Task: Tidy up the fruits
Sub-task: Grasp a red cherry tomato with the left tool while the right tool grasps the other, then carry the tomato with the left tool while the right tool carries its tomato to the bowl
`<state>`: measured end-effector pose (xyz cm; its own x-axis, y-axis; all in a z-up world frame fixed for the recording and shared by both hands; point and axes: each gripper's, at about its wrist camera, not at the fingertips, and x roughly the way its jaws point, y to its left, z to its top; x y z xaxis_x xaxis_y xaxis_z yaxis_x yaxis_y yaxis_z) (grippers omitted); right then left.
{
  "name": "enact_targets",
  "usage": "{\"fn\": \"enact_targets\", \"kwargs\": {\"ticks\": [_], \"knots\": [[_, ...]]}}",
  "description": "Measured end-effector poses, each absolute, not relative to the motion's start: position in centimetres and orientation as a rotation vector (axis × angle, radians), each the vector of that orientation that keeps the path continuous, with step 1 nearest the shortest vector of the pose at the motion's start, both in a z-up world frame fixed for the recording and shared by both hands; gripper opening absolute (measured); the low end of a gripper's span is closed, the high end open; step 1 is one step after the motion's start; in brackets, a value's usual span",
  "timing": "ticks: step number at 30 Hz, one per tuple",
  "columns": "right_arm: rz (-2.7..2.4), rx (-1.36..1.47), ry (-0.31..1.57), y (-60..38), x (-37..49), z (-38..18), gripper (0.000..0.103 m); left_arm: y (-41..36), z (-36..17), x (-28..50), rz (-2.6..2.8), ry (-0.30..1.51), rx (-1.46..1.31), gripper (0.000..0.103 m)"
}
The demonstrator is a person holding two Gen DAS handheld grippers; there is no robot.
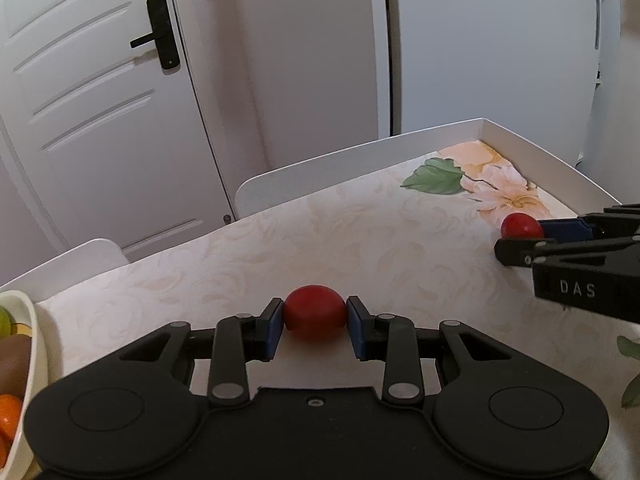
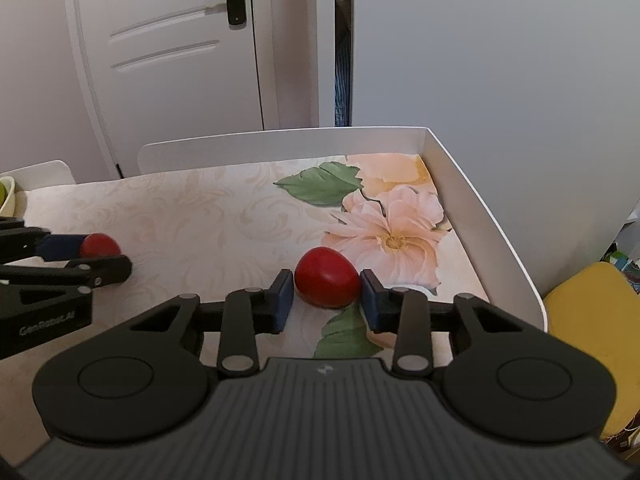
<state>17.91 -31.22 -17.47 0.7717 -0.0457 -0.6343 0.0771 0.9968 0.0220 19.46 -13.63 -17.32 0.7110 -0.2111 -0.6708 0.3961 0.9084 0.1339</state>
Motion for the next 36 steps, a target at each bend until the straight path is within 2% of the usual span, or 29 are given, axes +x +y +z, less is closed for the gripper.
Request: {"fn": "enact_targets", "kwargs": {"ticks": [16,36], "knots": [[-0.006,0.037,0.679,-28.3,16.1,-13.9,0.05,-9.1,-14.5,15.7,-0.242,0.719,0.216,0.037],[0.213,0.03,0.672,-15.1,16.5,-7.5,0.05,3.2,-8.2,12.3,-0.078,0.668,0.089,0.037]]}}
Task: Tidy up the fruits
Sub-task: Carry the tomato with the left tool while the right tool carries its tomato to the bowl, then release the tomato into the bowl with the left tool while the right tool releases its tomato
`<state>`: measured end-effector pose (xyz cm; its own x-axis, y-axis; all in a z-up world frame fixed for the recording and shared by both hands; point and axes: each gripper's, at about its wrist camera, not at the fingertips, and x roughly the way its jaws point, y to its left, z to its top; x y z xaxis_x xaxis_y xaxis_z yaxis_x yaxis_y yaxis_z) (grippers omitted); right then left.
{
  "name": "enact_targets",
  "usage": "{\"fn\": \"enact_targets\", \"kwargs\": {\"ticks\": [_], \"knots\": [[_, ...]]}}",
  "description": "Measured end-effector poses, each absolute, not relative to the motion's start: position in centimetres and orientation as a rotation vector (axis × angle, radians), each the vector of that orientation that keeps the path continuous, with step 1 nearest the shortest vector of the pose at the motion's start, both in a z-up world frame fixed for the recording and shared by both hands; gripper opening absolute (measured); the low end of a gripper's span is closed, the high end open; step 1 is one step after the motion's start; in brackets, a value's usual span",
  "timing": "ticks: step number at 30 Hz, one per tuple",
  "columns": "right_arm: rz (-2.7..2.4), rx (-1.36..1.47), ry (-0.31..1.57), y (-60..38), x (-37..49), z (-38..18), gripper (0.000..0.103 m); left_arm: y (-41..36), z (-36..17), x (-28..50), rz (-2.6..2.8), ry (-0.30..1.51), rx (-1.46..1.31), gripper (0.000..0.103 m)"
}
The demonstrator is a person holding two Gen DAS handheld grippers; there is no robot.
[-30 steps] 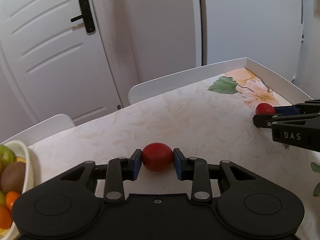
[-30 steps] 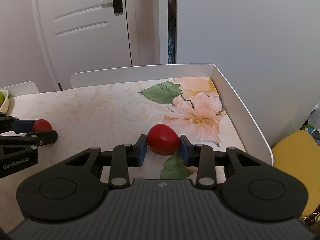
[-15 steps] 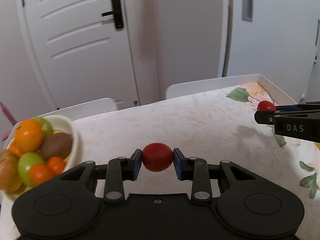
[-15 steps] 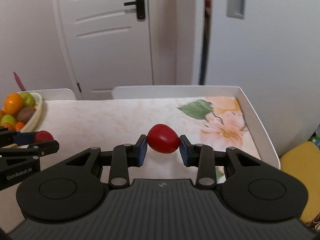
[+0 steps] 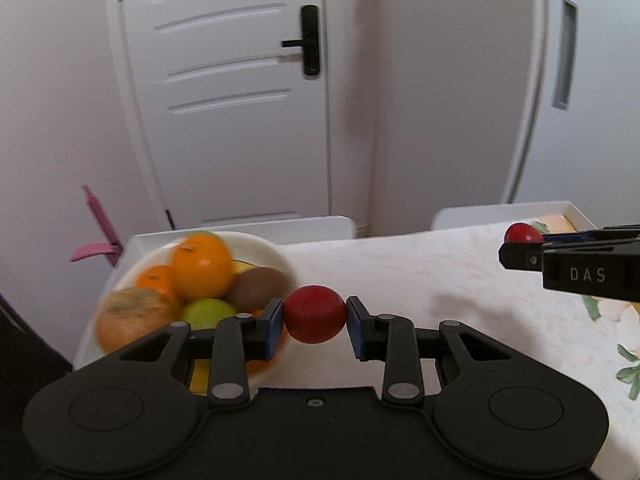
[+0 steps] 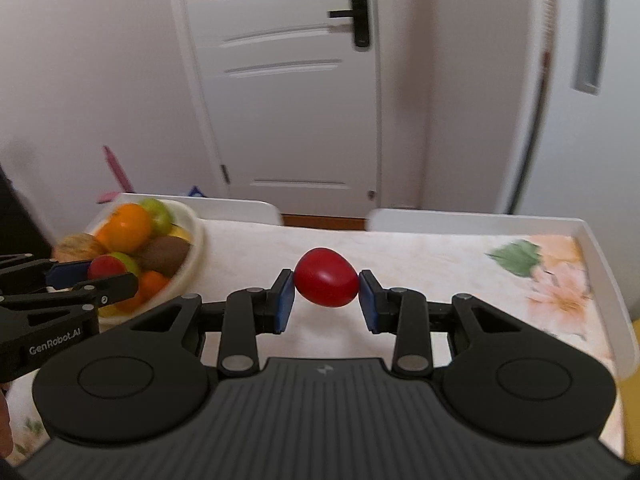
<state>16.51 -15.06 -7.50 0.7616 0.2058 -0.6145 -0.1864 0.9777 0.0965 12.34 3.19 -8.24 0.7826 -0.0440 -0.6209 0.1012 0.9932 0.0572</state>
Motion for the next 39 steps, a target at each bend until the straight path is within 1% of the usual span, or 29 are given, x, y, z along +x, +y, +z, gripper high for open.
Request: {"fn": "enact_targets", "kwargs": {"ticks": [11,20,31,38,39], "knots": [[0.317,0.008,0.667,-6.4,19.2,-6.4,0.05,10.9,-6.2,13.6,-0.009,0.631,0.075,0.037],[0.333,0.003,0.673,-1.9,22.1,-6.8,0.05,16.2,-6.3,17.0,0.003,0.644,0.076,0.037],[0.291,0.021,0.702,0.0,24.9,-8.3,0.05,17.9,-8.8,23.8,-0.065,0.729,0.087,0.037],[0.273,0.03,0.715,0.1,25.7,-8.8,0.05,18.0,-10.5,25.7,-0.096,0.781,0.069,0.038],[0.271,0.032,0.716,0.0,25.7,-8.8,0.05,17.9,-10.5,25.8,-0.094,0.781,0.069,0.042]]}}
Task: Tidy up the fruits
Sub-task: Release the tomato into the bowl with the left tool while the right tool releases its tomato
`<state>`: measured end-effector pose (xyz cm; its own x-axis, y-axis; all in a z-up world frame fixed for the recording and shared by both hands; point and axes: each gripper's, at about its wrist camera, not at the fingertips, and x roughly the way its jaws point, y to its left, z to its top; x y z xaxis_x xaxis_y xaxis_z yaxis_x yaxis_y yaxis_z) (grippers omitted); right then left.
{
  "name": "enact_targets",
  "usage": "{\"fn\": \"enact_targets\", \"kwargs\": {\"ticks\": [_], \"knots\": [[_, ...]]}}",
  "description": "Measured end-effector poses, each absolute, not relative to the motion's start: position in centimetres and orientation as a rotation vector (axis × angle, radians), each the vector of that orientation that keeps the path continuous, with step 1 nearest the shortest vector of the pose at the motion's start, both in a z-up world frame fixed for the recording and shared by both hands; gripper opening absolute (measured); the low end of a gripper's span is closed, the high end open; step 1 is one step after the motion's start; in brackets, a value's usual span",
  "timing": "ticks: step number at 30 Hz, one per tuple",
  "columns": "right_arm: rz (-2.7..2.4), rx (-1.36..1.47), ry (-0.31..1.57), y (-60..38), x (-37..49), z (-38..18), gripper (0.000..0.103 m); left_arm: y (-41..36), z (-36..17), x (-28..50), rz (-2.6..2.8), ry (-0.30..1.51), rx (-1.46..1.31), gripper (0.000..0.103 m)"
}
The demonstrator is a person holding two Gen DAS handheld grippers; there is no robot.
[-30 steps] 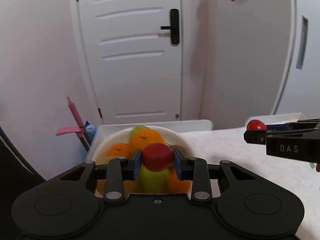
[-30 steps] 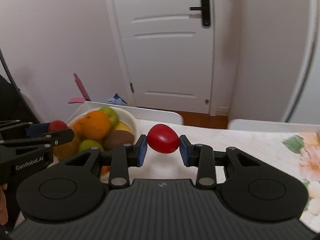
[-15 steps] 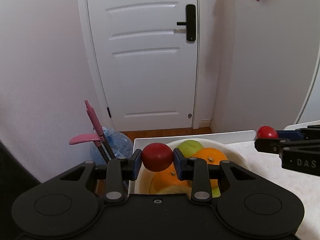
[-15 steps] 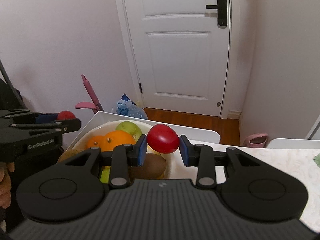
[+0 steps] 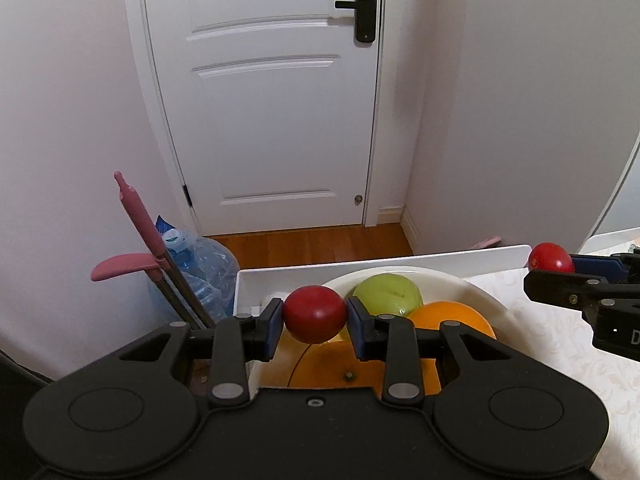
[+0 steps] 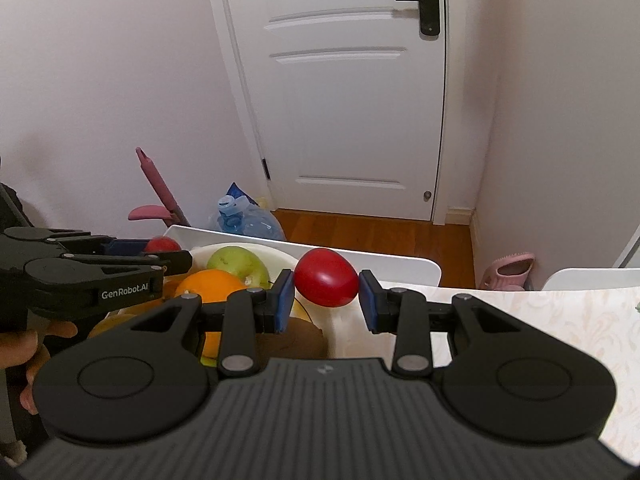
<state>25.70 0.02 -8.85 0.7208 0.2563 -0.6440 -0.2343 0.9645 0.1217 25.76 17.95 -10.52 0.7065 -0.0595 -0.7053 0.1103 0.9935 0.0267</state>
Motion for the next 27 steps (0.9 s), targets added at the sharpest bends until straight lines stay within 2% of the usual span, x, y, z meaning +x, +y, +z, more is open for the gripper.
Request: {"fn": "enact_targets", "kwargs": {"ticks": [4,8,12,18,20,22,27], "knots": [[0.268,0.044,0.719,0.0,26.0,-8.7,0.05,18.3,-10.0,25.3,-0.08,0.755,0.072,0.072],[0.274,0.043,0.715,0.0,26.1,-8.5,0.05,18.8,-9.0,24.2,-0.057,0.732,0.063,0.075],[0.291,0.034,0.717,0.0,26.2,-8.3,0.05,19.3,-8.0,22.5,-0.033,0.716,0.038,0.083],[0.33,0.046,0.737,0.0,27.1,-8.0,0.05,19.5,-7.2,20.1,-0.018,0.706,0.032,0.083],[0.338,0.044,0.743,0.1,27.4,-7.9,0.05,19.4,-7.0,19.4,-0.02,0.706,0.035,0.086],[0.348,0.042,0.751,0.3,27.7,-7.9,0.05,19.4,-6.9,18.7,-0.021,0.7,0.04,0.094],[0.37,0.034,0.769,0.9,28.3,-8.1,0.05,19.3,-6.7,17.5,-0.034,0.691,0.047,0.094]]}}
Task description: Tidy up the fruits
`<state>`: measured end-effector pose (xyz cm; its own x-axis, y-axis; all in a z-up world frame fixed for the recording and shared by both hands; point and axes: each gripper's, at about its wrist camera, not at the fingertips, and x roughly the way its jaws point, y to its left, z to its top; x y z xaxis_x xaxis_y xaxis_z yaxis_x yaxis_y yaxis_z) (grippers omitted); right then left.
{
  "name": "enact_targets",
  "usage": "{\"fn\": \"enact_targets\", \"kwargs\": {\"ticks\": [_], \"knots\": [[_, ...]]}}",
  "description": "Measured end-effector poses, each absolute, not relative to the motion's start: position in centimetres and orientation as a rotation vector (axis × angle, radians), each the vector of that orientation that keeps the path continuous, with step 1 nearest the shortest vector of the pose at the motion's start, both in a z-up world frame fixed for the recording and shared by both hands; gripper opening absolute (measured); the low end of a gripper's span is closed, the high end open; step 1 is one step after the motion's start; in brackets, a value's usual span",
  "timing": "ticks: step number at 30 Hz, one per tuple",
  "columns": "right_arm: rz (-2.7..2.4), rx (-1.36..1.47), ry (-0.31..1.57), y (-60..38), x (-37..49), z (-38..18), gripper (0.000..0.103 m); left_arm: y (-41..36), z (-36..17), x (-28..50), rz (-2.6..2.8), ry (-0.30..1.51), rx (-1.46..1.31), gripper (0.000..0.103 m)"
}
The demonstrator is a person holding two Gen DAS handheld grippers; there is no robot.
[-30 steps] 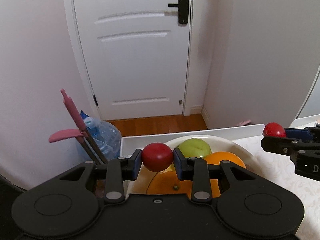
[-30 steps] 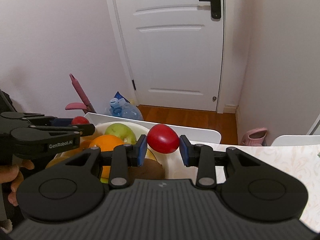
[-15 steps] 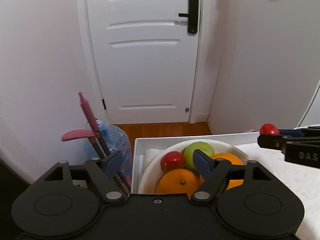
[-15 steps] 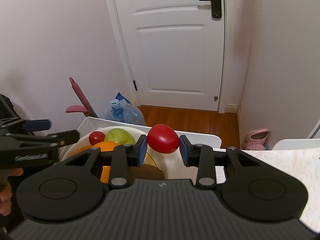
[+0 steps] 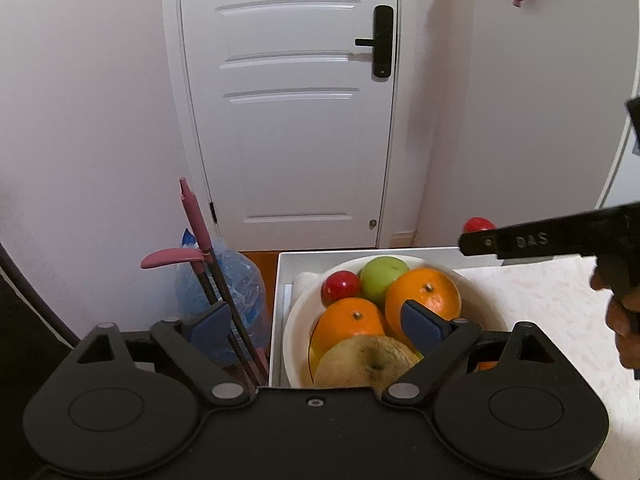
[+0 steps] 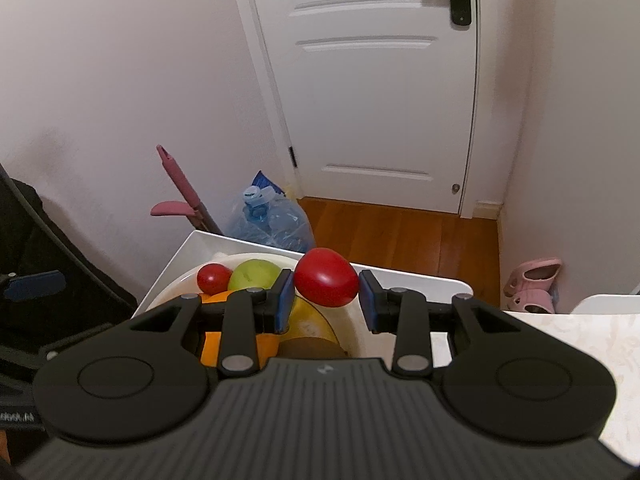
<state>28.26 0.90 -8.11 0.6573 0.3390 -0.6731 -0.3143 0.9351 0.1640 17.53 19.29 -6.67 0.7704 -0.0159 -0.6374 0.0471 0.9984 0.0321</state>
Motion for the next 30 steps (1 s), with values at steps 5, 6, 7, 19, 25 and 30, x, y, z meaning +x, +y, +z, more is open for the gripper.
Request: {"fn": "enact_targets", "kwargs": {"ticks": [5,6,7,19,25,30], "knots": [[0.381,0.038,0.786,1.1,28.7,-8.6,0.05,19.0,-6.8,17.1,-0.05,0.688,0.054,0.097],[0.38,0.04,0.789,1.2,28.7,-8.8,0.05,19.0,-6.8,17.0,-0.054,0.686,0.056,0.097],[0.381,0.043,0.792,1.2,28.7,-8.9,0.05,18.9,-6.9,16.8,-0.057,0.686,0.058,0.097],[0.371,0.089,0.738,0.1,27.5,-8.8,0.092,18.1,-7.3,15.9,-0.086,0.681,0.088,0.097],[0.365,0.076,0.714,-1.6,25.4,-7.1,0.092,16.9,-6.3,15.0,-0.074,0.668,0.084,0.097],[0.357,0.074,0.687,-3.8,22.7,-4.8,0.092,15.6,-4.9,13.5,-0.054,0.648,0.069,0.097]]}}
